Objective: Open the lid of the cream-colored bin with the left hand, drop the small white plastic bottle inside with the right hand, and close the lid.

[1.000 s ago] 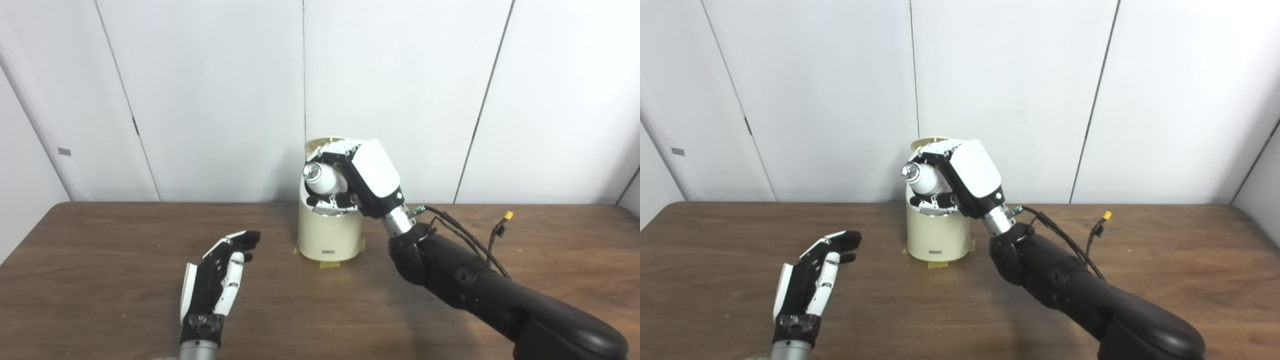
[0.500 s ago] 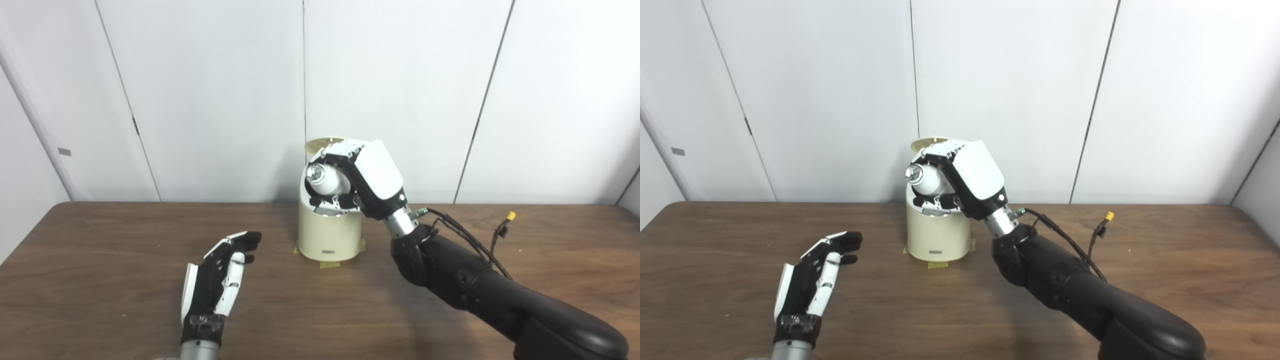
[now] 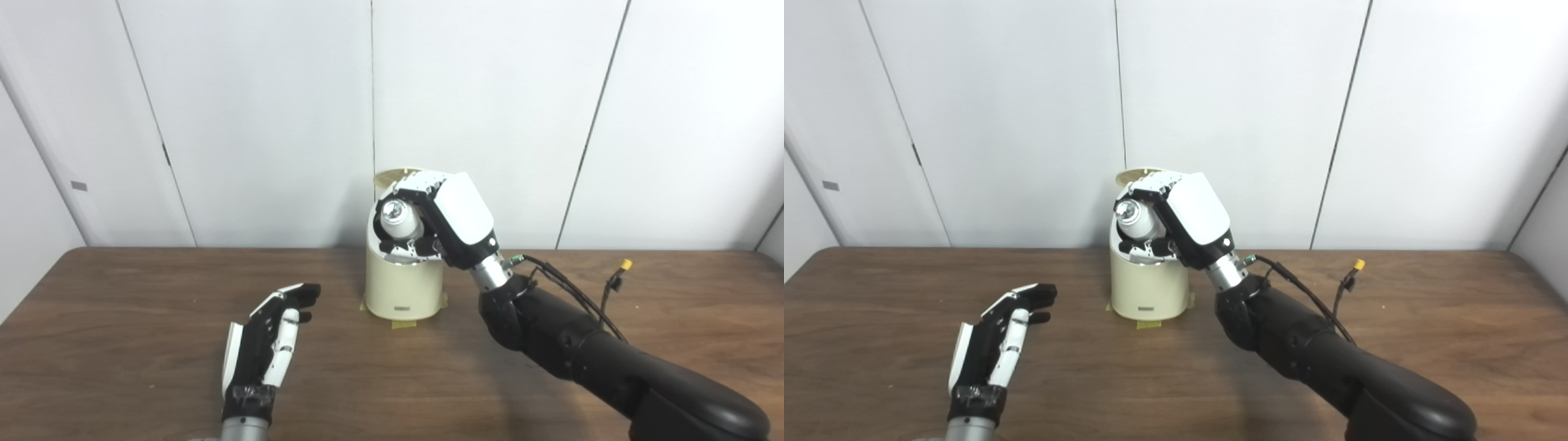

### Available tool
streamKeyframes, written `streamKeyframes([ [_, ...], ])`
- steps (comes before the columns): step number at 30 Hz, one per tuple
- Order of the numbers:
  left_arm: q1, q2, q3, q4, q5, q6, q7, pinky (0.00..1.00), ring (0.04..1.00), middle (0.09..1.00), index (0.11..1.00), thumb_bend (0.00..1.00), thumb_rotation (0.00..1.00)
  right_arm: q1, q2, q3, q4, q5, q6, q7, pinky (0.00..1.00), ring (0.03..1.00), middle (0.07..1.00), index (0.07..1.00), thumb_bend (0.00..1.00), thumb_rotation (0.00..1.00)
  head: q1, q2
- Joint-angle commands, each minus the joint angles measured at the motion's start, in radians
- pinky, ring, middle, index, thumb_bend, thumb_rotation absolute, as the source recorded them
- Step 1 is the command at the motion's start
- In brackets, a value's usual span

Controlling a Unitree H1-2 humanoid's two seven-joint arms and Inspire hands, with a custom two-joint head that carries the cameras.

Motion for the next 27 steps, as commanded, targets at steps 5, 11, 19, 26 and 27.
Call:
streamKeyframes([
  [5,-0.031,-0.005,-0.004,-0.014,0.014,-0.035,0.012,0.71,0.757,0.733,0.697,0.14,0.76,-0.057,-0.011,-0.015,-0.005,0.005,-0.019,-0.01,0.46,0.541,0.497,0.485,0.53,0.0,0.0,0.0],
  [11,-0.029,-0.005,-0.004,-0.015,0.012,-0.035,0.011,0.72,0.758,0.731,0.696,0.15,0.75,-0.058,-0.01,-0.016,-0.002,0.001,-0.019,-0.017,0.46,0.542,0.496,0.486,0.53,0.0,-0.002,0.0],
  [19,-0.029,-0.004,-0.006,-0.015,0.014,-0.033,0.01,0.72,0.757,0.731,0.696,0.13,0.75,-0.057,-0.012,-0.019,-0.004,0.003,-0.019,-0.011,0.47,0.552,0.595,0.492,0.52,0.13,-0.002,0.0],
  [26,-0.029,-0.004,-0.008,-0.015,0.018,-0.033,0.011,0.72,0.757,0.732,0.696,0.13,0.75,-0.056,-0.011,-0.02,-0.002,-0.003,-0.019,-0.013,0.49,0.577,0.62,0.614,0.92,0.06,-0.003,0.0],
  [27,-0.029,-0.004,-0.008,-0.014,0.019,-0.034,0.012,0.72,0.756,0.73,0.694,0.13,0.75,-0.056,-0.011,-0.021,-0.001,-0.005,-0.019,-0.013,0.5,0.584,0.626,0.624,0.94,0.06,-0.004,0.0],
])
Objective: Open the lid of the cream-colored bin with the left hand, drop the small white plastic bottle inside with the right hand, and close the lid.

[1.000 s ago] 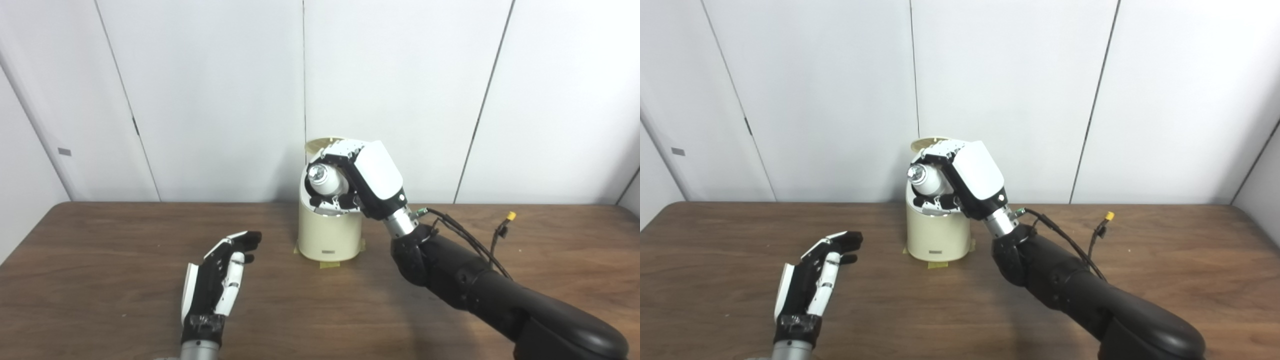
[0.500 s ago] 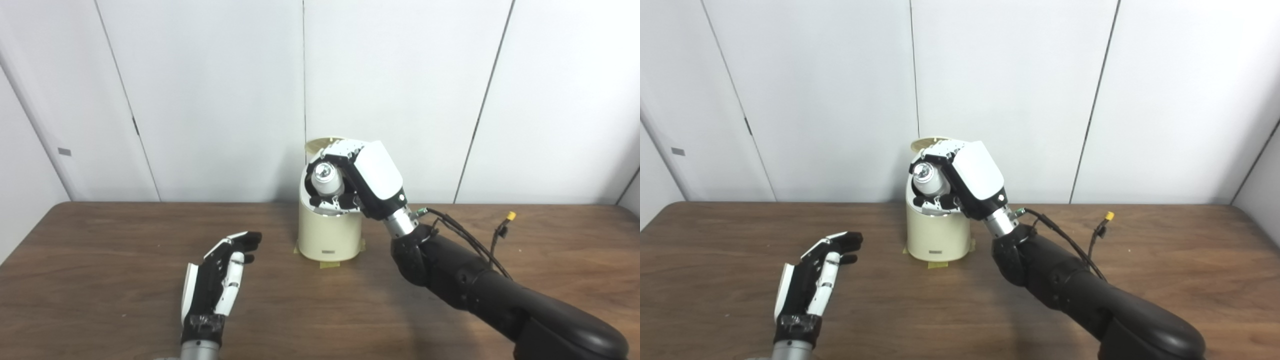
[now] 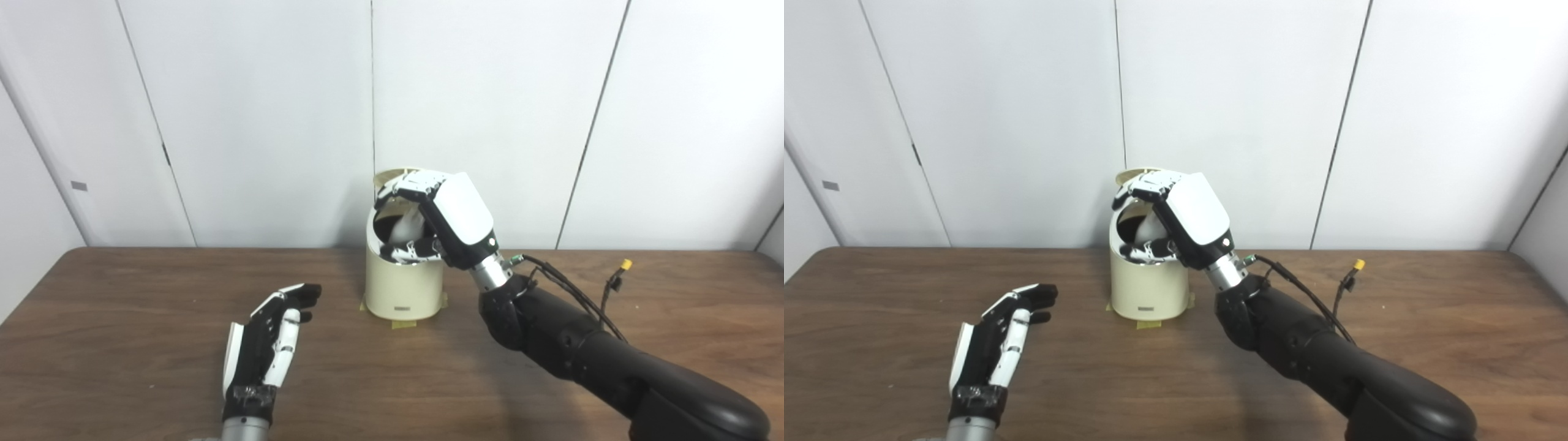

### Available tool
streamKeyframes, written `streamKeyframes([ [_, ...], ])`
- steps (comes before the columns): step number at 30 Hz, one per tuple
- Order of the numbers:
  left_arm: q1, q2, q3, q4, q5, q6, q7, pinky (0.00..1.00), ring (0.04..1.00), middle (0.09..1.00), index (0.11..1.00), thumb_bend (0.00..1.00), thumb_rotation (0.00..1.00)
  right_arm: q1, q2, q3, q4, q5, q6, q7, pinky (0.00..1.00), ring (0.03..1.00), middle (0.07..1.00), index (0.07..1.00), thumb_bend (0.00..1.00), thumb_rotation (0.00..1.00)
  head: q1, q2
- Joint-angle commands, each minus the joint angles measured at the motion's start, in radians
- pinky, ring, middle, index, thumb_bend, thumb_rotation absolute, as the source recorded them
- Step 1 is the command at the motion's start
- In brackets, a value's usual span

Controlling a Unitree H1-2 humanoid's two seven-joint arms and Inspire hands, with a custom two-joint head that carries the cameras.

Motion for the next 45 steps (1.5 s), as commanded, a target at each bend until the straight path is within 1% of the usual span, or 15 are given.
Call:
streamKeyframes([
  [1,-0.029,-0.003,-0.005,-0.013,0.014,-0.038,0.01,0.72,0.755,0.73,0.693,0.13,0.75,-0.055,-0.011,-0.022,-0.001,0.001,-0.019,-0.012,0.5,0.586,0.628,0.627,0.95,0.07,0.0,0.0],
  [12,-0.034,-0.003,-0.006,-0.001,0.011,-0.047,0.011,0.71,0.75,0.728,0.693,0.12,0.75,-0.049,-0.015,-0.037,-0.018,0.006,-0.019,0.0,0.51,0.596,0.643,0.655,0.94,0.1,-0.002,-0.003],
  [14,-0.035,-0.002,-0.006,-0.002,0.011,-0.042,0.009,0.71,0.75,0.728,0.694,0.13,0.75,-0.048,-0.015,-0.038,-0.021,0.006,-0.019,-0.018,0.5,0.587,0.636,0.648,0.9,0.15,-0.002,-0.003],
  [16,-0.036,-0.001,-0.006,-0.003,0.012,-0.039,0.009,0.72,0.753,0.733,0.698,0.13,0.75,-0.043,-0.014,-0.038,-0.031,0.012,-0.019,-0.047,0.45,0.5,0.548,0.563,0.8,0.26,-0.002,-0.003],
  [17,-0.036,-0.001,-0.006,-0.003,0.011,-0.039,0.008,0.71,0.752,0.732,0.698,0.13,0.76,-0.038,-0.012,-0.045,-0.043,0.02,-0.019,-0.058,0.42,0.45,0.5,0.523,0.66,0.21,-0.002,-0.003],
  [18,-0.036,-0.001,-0.006,-0.003,0.009,-0.04,0.008,0.72,0.753,0.734,0.699,0.13,0.76,-0.034,-0.011,-0.05,-0.05,0.026,-0.019,-0.063,0.38,0.393,0.444,0.499,0.59,0.19,-0.002,-0.003],
  [21,-0.036,0.0,-0.005,-0.002,0.01,-0.042,0.009,0.72,0.755,0.733,0.698,0.13,0.76,-0.012,-0.01,-0.08,-0.098,0.047,-0.019,-0.071,0.29,0.291,0.338,0.474,0.53,0.16,-0.005,-0.004],
  [24,-0.038,0.0,-0.003,0.001,0.007,-0.044,0.009,0.71,0.754,0.732,0.698,0.13,0.77,0.031,-0.012,-0.147,-0.189,0.067,-0.019,-0.056,0.21,0.224,0.257,0.469,0.52,0.15,-0.008,-0.005],
  [29,-0.043,0.001,0.0,0.005,0.002,-0.045,0.009,0.72,0.757,0.728,0.693,0.13,0.76,0.154,-0.019,-0.308,-0.406,0.137,-0.019,0.06,0.21,0.246,0.298,0.469,0.5,0.16,-0.016,-0.009],
  [31,-0.045,0.004,0.0,0.008,0.004,-0.044,0.009,0.73,0.761,0.731,0.695,0.14,0.76,0.212,-0.02,-0.374,-0.493,0.192,-0.019,0.148,0.18,0.229,0.277,0.303,0.46,0.39,-0.018,-0.01],
  [35,-0.049,0.008,0.002,0.013,0.005,-0.048,0.011,0.73,0.76,0.732,0.695,0.13,0.77,0.32,-0.011,-0.488,-0.63,0.319,-0.019,0.31,0.1,0.13,0.175,0.178,0.45,0.47,-0.024,-0.013],
  [36,-0.051,0.01,0.003,0.014,0.004,-0.048,0.011,0.73,0.761,0.732,0.695,0.13,0.77,0.36,-0.018,-0.516,-0.661,0.339,-0.019,0.344,0.08,0.112,0.157,0.162,0.43,0.43,-0.027,-0.013],
  [37,-0.053,0.012,0.004,0.016,0.003,-0.048,0.01,0.73,0.761,0.732,0.696,0.13,0.77,0.388,-0.02,-0.539,-0.681,0.351,-0.019,0.373,0.06,0.095,0.141,0.156,0.37,0.3,-0.029,-0.014],
  [40,-0.056,0.017,0.006,0.021,-0.001,-0.051,0.009,0.72,0.759,0.731,0.695,0.12,0.76,0.477,-0.017,-0.625,-0.725,0.353,-0.019,0.452,0.05,0.084,0.132,0.158,0.32,0.06,-0.035,-0.016],
  [45,-0.059,0.027,0.008,0.03,-0.007,-0.055,0.005,0.73,0.759,0.73,0.695,0.12,0.75,0.569,0.024,-0.744,-0.74,0.384,-0.016,0.561,0.06,0.098,0.145,0.156,0.34,0.0,-0.044,-0.021],
])
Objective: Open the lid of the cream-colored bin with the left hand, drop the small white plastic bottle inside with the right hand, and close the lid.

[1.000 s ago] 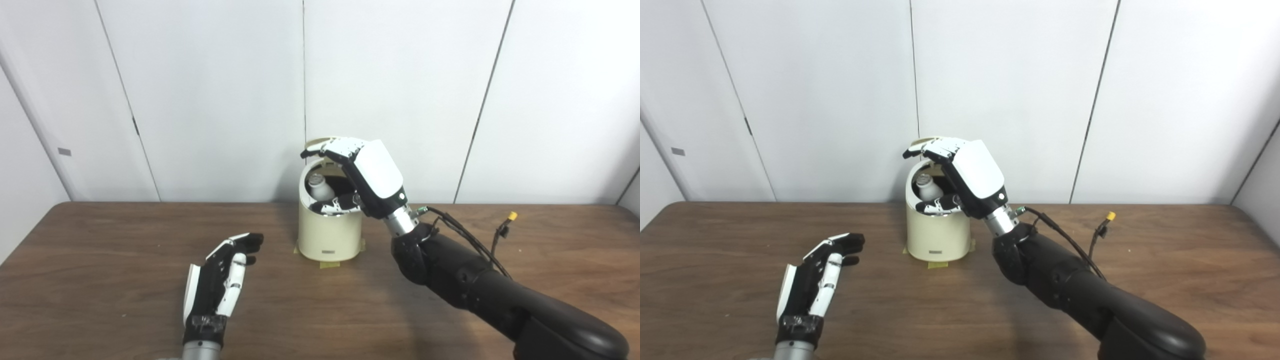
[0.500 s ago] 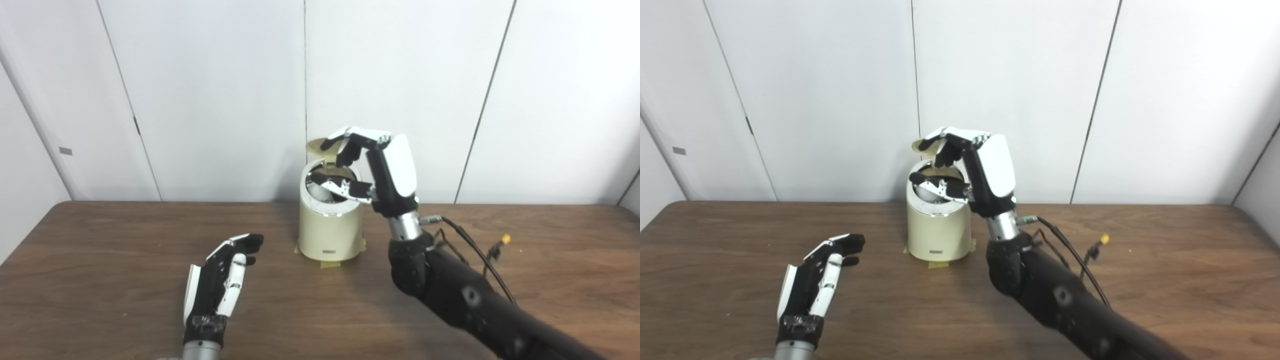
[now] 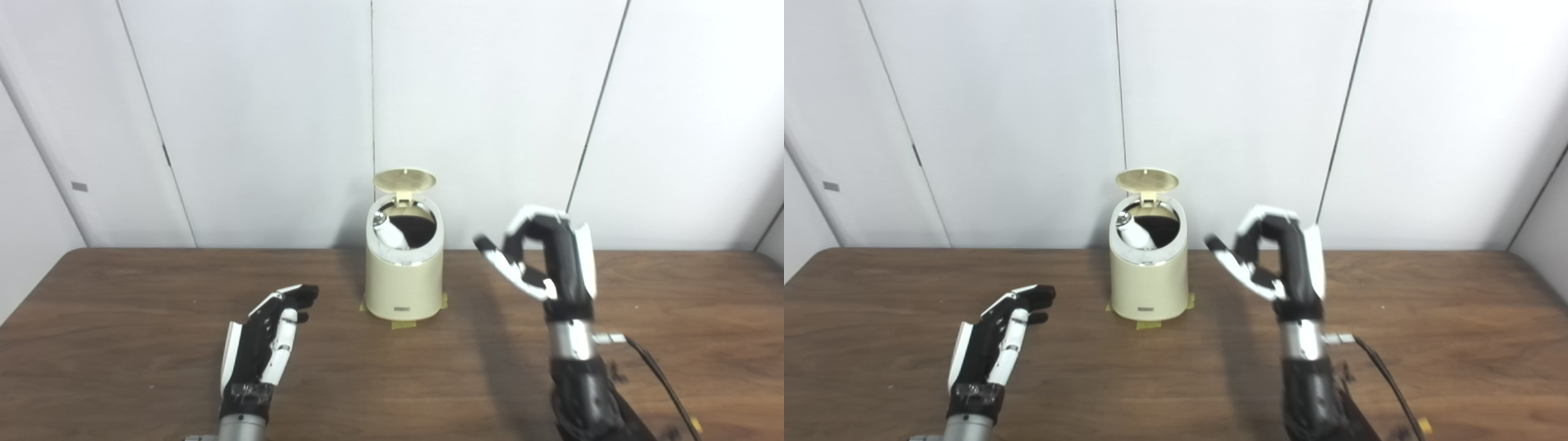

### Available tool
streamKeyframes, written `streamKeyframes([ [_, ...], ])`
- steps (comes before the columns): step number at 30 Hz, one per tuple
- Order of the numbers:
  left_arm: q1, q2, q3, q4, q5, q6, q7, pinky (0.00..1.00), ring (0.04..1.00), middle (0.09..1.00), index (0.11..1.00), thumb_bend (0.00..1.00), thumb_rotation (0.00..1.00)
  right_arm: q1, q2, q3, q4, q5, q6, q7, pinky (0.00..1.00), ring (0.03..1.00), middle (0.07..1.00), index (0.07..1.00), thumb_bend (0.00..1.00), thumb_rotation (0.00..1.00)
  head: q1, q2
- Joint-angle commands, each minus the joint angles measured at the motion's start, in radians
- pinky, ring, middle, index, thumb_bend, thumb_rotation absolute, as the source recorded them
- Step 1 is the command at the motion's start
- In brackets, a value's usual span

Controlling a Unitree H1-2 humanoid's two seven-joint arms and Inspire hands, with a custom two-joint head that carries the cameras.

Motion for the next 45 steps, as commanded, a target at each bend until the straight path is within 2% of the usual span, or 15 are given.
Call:
streamKeyframes([
  [1,-0.042,0.003,0.002,-0.01,-0.004,-0.053,0.004,0.73,0.76,0.73,0.695,0.12,0.75,-0.027,0.026,-0.047,-0.038,-0.023,-0.02,0.018,0.08,0.117,0.164,0.175,0.33,0.0,0.0,0.0],
  [2,-0.042,0.006,0.003,-0.006,-0.006,-0.057,0.004,0.73,0.76,0.73,0.695,0.12,0.75,-0.016,0.03,-0.062,-0.039,-0.047,-0.021,0.02,0.13,0.167,0.213,0.214,0.32,0.05,-0.003,-0.001],
  [3,-0.043,0.009,0.004,-0.003,-0.008,-0.059,0.003,0.73,0.759,0.73,0.696,0.12,0.75,-0.007,0.032,-0.073,-0.038,-0.07,-0.021,0.025,0.21,0.246,0.287,0.276,0.31,0.18,-0.006,-0.002],
  [4,-0.044,0.01,0.006,-0.001,-0.01,-0.061,0.002,0.73,0.759,0.731,0.697,0.12,0.75,0.004,0.032,-0.082,-0.036,-0.077,-0.022,0.038,0.3,0.343,0.38,0.364,0.35,0.39,-0.007,-0.003],
  [5,-0.044,0.011,0.008,0.001,-0.013,-0.06,0.002,0.74,0.759,0.731,0.698,0.12,0.75,0.014,0.035,-0.091,-0.032,-0.074,-0.022,0.053,0.37,0.428,0.46,0.441,0.4,0.52,-0.008,-0.004],
  [7,-0.046,0.014,0.013,0.005,-0.015,-0.061,0.002,0.75,0.76,0.73,0.698,0.12,0.73,0.044,0.038,-0.109,-0.022,-0.028,-0.021,0.098,0.51,0.59,0.612,0.592,0.5,0.67,-0.011,-0.006],
  [10,-0.049,0.021,0.019,0.014,-0.022,-0.069,-0.001,0.77,0.765,0.732,0.701,0.12,0.72,0.083,0.043,-0.135,-0.009,0.022,-0.022,0.144,0.68,0.733,0.748,0.737,0.55,0.75,-0.017,-0.009],
  [13,-0.05,0.024,0.023,0.021,-0.022,-0.077,0.0,0.77,0.766,0.732,0.7,0.12,0.72,0.109,0.048,-0.156,0.005,0.019,-0.022,0.155,0.75,0.782,0.795,0.801,0.56,0.79,-0.02,-0.014],
  [19,-0.051,0.032,0.032,0.027,-0.038,-0.071,-0.004,0.79,0.769,0.731,0.696,0.12,0.72,0.162,0.072,-0.196,-0.023,0.013,-0.005,0.206,0.76,0.806,0.84,0.853,0.53,0.81,-0.023,-0.012],
  [24,-0.059,0.043,0.033,0.027,-0.035,-0.08,-0.006,0.81,0.788,0.751,0.716,0.12,0.72,0.188,0.103,-0.218,-0.028,-0.004,-0.002,0.23,0.77,0.828,0.87,0.894,0.43,0.78,-0.026,-0.012],
  [31,-0.118,0.089,0.036,-0.015,0.002,-0.054,-0.02,0.8,0.797,0.769,0.744,0.23,0.98,0.191,0.145,-0.24,-0.015,-0.025,-0.007,0.243,0.76,0.832,0.867,0.906,0.44,0.78,-0.022,-0.013],
  [37,-0.23,0.15,0.046,-0.085,0.007,0.058,-0.059,0.9,0.841,0.789,0.775,0.36,1.0,0.178,0.142,-0.226,0.015,-0.082,-0.019,0.237,0.73,0.823,0.86,0.902,0.49,0.83,-0.021,-0.011],
  [42,-0.374,0.227,0.02,-0.172,0.086,0.231,-0.129,0.92,0.872,0.821,0.815,0.47,1.0,0.172,0.153,-0.226,0.044,-0.11,-0.018,0.229,0.72,0.82,0.861,0.898,0.48,0.82,-0.026,-0.012],
  [43,-0.405,0.243,0.013,-0.181,0.099,0.264,-0.147,0.93,0.892,0.837,0.832,0.55,1.0,0.171,0.156,-0.224,0.051,-0.116,-0.019,0.223,0.71,0.816,0.858,0.894,0.49,0.82,-0.029,-0.013],
  [45,-0.482,0.275,-0.003,-0.189,0.121,0.327,-0.187,0.93,0.899,0.85,0.845,0.63,1.0,0.171,0.163,-0.218,0.06,-0.14,-0.02,0.208,0.71,0.812,0.851,0.887,0.49,0.81,-0.038,-0.013],
])
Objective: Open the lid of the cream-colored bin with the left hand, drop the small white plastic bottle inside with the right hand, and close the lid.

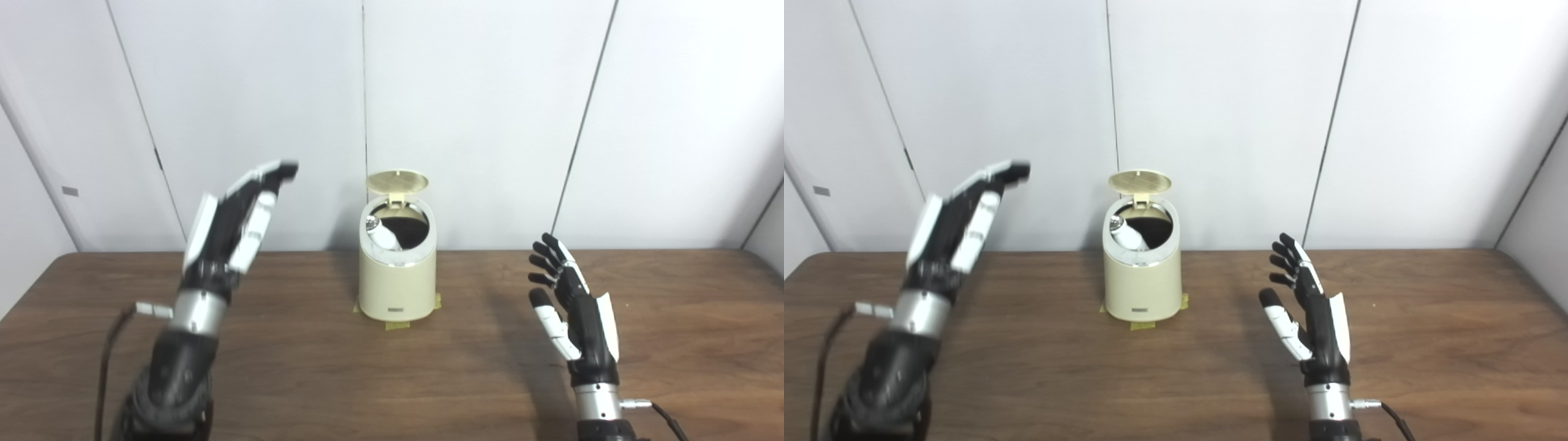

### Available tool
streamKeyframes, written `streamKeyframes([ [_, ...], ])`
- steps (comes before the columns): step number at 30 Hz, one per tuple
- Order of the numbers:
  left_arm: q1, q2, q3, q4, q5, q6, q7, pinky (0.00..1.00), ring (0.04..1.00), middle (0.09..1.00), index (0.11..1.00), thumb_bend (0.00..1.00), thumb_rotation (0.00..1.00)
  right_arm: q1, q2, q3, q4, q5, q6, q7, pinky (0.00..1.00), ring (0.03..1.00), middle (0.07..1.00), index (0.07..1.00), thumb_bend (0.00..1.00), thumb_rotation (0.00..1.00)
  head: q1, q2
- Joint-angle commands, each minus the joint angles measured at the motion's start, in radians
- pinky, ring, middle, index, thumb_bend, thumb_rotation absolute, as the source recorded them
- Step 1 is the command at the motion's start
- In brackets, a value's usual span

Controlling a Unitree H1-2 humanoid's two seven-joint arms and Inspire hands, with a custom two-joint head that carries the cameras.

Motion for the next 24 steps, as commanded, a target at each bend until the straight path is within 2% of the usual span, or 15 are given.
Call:
streamKeyframes([
  [1,-0.121,0.04,-0.015,-0.029,0.036,0.057,-0.039,0.94,0.903,0.857,0.848,0.68,1.0,0.018,0.027,0.019,0.053,-0.061,-0.026,-0.028,0.71,0.806,0.842,0.879,0.49,0.82,-0.007,0.0],
  [4,-0.223,0.082,-0.06,-0.017,0.086,0.142,-0.099,0.99,0.957,0.889,0.855,0.81,1.0,0.018,0.042,0.026,0.064,-0.105,-0.023,-0.055,0.75,0.801,0.826,0.863,0.47,0.83,-0.028,-0.003],
  [6,-0.279,0.104,-0.092,0.001,0.118,0.171,-0.131,1.0,0.963,0.904,0.865,0.84,1.0,0.018,0.055,0.029,0.073,-0.115,-0.021,-0.064,0.74,0.798,0.824,0.859,0.46,0.83,-0.045,-0.005],
  [12,-0.383,0.14,-0.159,0.092,0.166,0.162,-0.188,0.93,0.928,0.886,0.869,0.79,1.0,0.015,0.086,0.03,0.083,-0.135,-0.014,-0.091,0.73,0.789,0.814,0.852,0.43,0.82,-0.078,0.0],
  [14,-0.407,0.142,-0.172,0.118,0.177,0.154,-0.198,0.91,0.931,0.896,0.872,0.78,1.0,0.014,0.091,0.029,0.085,-0.137,-0.014,-0.097,0.71,0.78,0.812,0.851,0.42,0.81,-0.083,0.001],
  [18,-0.464,0.128,-0.222,0.163,0.243,0.182,-0.219,0.88,0.912,0.891,0.858,0.8,1.0,0.013,0.094,0.025,0.089,-0.119,-0.019,-0.096,0.69,0.769,0.814,0.854,0.43,0.8,-0.078,0.005],
  [21,-0.5,0.107,-0.262,0.216,0.275,0.16,-0.225,0.82,0.877,0.867,0.845,0.75,1.0,0.012,0.09,0.025,0.092,-0.106,-0.022,-0.092,0.72,0.778,0.813,0.858,0.44,0.78,-0.069,0.005],
  [22,-0.512,0.1,-0.281,0.235,0.295,0.163,-0.227,0.84,0.877,0.86,0.837,0.75,1.0,0.012,0.086,0.025,0.093,-0.104,-0.023,-0.091,0.72,0.78,0.81,0.857,0.43,0.77,-0.063,0.004],
  [24,-0.534,0.083,-0.318,0.272,0.332,0.18,-0.242,0.96,0.929,0.858,0.831,0.75,1.0,0.013,0.081,0.023,0.094,-0.099,-0.026,-0.086,0.72,0.781,0.809,0.858,0.43,0.76,-0.056,0.002],
])
